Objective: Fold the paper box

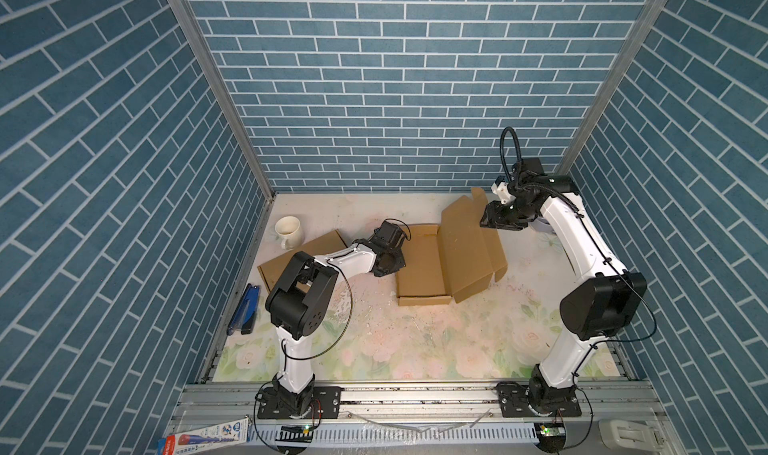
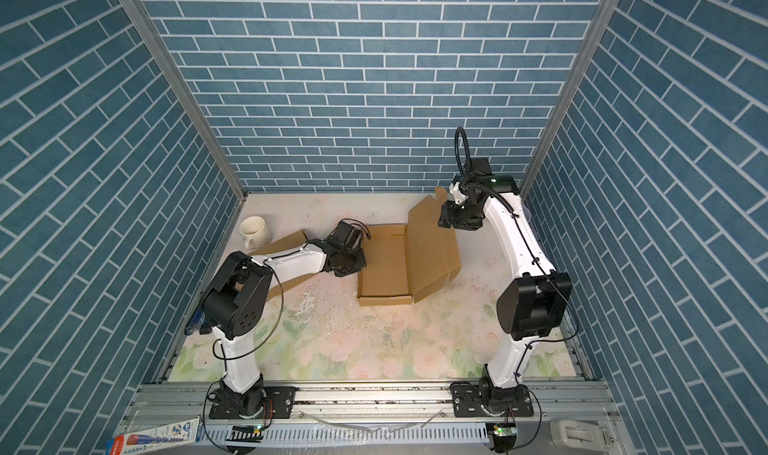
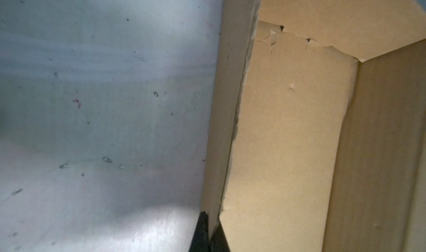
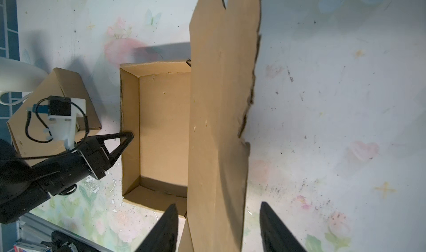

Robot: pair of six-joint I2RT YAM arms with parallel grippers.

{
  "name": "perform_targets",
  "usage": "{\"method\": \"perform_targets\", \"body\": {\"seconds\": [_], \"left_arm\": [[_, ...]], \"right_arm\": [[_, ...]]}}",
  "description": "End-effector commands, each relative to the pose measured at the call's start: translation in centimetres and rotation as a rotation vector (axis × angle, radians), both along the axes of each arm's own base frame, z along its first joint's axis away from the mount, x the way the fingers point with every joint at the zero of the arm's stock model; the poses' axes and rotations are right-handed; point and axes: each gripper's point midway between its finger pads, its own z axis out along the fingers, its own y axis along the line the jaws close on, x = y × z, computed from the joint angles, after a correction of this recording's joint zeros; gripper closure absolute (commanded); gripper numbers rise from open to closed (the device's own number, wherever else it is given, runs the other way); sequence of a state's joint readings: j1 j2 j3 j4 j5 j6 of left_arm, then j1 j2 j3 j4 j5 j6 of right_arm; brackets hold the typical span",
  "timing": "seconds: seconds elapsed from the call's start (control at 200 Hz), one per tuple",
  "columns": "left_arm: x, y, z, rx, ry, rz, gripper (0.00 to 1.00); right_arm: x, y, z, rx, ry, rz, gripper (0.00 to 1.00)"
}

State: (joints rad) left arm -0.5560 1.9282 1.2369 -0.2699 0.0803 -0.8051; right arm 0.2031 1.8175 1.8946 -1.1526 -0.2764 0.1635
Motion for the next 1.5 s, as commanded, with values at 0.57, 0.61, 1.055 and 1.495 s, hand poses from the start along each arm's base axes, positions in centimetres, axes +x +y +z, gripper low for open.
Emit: {"method": "perform_targets", "body": {"seconds": [0.57,0.61,1.055,1.495], "left_arm": [[-0.6,7.1,11.9,0.225,-0.225,-0.133,0.34],[-0.5,7.6,13.3,0.262,-0.28,-0.17,0.32],[-0.8,5.6,20.4,0.067,-0.8,-0.397,0.32],[-3.1,4.1,17.7,0.09,-0.774,-0.663,0.28]], "right_arm": [[1.4,2.8,0.8,-0.352,-0.182,0.402,1.0],[1.3,3.4,1.3,-0.378,-0.208,0.459,1.0],[0.4,7.9,3.6,-0.556,-0.508,1.067,1.0],[0.0,8.3,3.1,-0.497,-0.562,1.046,0.55]]}}
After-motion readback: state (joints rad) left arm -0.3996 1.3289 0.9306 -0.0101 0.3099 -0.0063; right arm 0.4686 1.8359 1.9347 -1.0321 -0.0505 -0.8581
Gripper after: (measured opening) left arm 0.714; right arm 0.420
